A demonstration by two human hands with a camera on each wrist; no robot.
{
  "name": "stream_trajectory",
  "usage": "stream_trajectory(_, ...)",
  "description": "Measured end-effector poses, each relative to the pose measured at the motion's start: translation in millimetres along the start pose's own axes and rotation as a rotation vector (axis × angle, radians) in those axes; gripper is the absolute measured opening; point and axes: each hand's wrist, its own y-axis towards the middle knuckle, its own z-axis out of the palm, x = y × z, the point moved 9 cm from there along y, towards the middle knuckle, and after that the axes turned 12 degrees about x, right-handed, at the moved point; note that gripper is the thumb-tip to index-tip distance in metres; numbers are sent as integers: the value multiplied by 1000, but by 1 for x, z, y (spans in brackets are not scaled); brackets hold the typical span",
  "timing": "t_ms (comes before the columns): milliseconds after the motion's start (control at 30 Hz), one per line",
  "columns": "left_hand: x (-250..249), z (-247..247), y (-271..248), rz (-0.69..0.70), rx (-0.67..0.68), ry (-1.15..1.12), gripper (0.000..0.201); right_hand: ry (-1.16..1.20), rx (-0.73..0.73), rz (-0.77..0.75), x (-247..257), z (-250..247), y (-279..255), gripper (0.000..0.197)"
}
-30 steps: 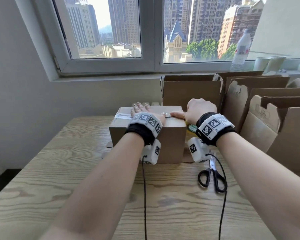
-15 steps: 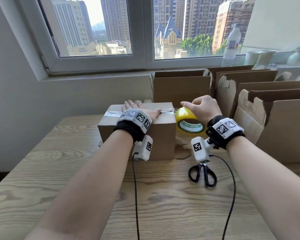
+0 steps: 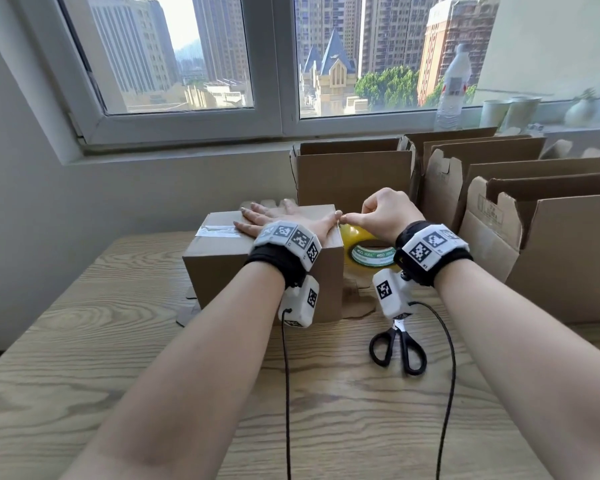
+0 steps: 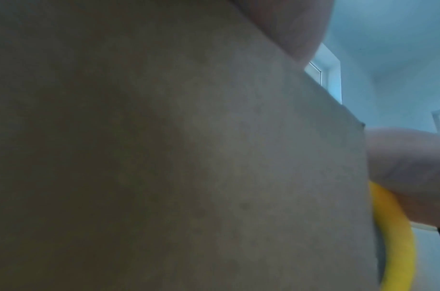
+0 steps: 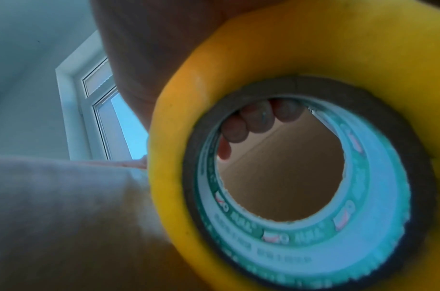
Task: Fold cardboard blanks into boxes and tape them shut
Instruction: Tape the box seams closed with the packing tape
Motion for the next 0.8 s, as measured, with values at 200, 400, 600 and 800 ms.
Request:
stream_trajectory(200, 0, 2, 1, 36, 2, 55, 113, -18, 60, 71, -18, 23, 1, 57)
stream_trajectory(400, -15, -1, 2, 93, 8, 55, 103, -94, -67, 158, -19, 24, -9, 52)
stream_trajectory(600, -22, 5, -10, 83, 39, 107, 110, -222, -87, 174, -8, 28, -7, 39)
stream_trajectory(800, -23, 4, -9, 93, 20, 116, 103, -278, -61, 179, -5, 33, -7, 43)
